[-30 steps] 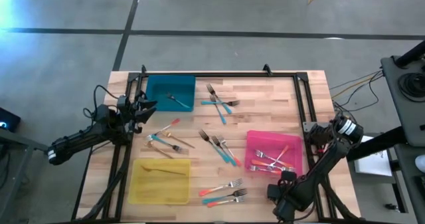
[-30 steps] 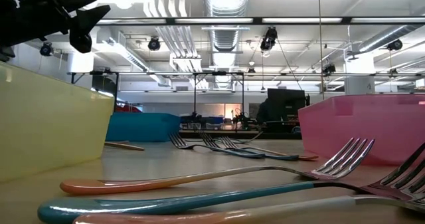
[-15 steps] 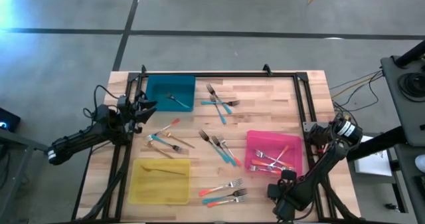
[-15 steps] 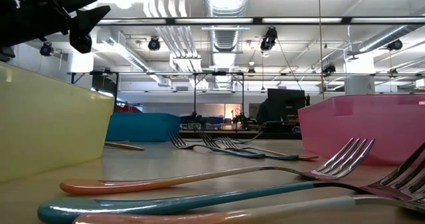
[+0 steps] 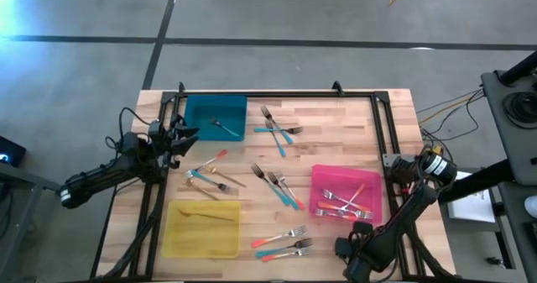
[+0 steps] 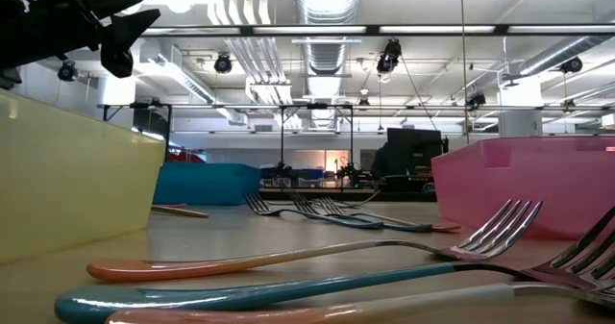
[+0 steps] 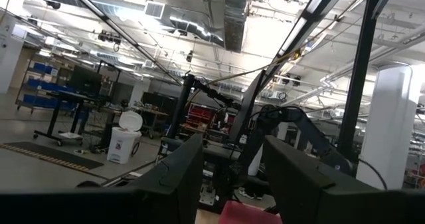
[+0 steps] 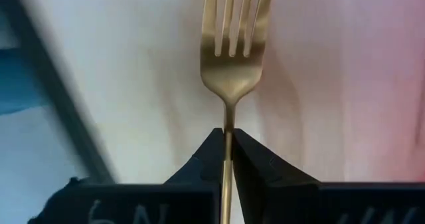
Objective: Sort silverware by color (type)
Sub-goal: Put the gold fork into the yellow bin
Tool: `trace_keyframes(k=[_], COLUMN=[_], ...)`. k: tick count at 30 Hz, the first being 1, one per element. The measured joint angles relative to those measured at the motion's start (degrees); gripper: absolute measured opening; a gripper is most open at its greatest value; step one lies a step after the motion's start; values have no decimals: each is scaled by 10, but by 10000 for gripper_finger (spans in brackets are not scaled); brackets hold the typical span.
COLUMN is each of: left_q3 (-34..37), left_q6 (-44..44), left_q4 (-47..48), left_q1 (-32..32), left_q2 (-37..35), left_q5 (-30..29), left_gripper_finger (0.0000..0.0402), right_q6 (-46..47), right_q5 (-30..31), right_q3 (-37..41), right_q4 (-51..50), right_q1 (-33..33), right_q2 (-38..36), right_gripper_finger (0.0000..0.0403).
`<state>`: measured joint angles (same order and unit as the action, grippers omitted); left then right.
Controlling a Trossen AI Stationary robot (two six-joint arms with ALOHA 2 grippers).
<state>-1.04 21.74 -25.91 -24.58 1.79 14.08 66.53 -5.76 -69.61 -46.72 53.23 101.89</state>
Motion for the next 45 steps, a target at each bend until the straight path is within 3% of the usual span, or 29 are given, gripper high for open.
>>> trace_keyframes(k=[3, 5, 7, 9, 12, 14, 16, 21, 24, 27, 30, 38, 45], left_q3=[0, 0, 0, 0, 0, 0, 0, 0, 0, 0, 0, 0, 0], left_q6=[0, 0, 0, 0, 0, 0, 0, 0, 0, 0, 0, 0, 0], left_q4=[1, 2, 2, 2, 2, 2, 2, 2, 3, 3, 3, 6, 8], left_q1=[0, 0, 0, 0, 0, 0, 0, 0, 0, 0, 0, 0, 0], left_q2=[0, 0, 0, 0, 0, 0, 0, 0, 0, 0, 0, 1, 1], left_q5=[0, 0, 0, 0, 0, 0, 0, 0, 0, 0, 0, 0, 0], left_gripper_finger=[141, 141, 141, 141, 141, 141, 141, 141, 141, 141, 141, 141, 141], right_q6=[-40, -60, -76, -113, -229, -325, -427, -675, -774, -816, -805, -647, -630], right_q5=[18, 61, 148, 273, 462, 543, 574, 550, 484, 403, 337, 208, 159], right_q3=[-31, -54, -78, -99, -117, -121, -121, -112, -112, -121, -129, -135, -135], right_q4=[2, 2, 8, 29, 96, 170, 251, 496, 632, 712, 718, 723, 778], right_q1=[0, 0, -4, -9, -20, -33, -49, -107, -145, -184, -223, -300, -328], right_q2=[0, 0, 0, 0, 0, 0, 0, 18, 36, 52, 62, 88, 123], right_gripper_finger=[11, 11, 10, 10, 10, 10, 10, 9, 9, 9, 9, 9, 9])
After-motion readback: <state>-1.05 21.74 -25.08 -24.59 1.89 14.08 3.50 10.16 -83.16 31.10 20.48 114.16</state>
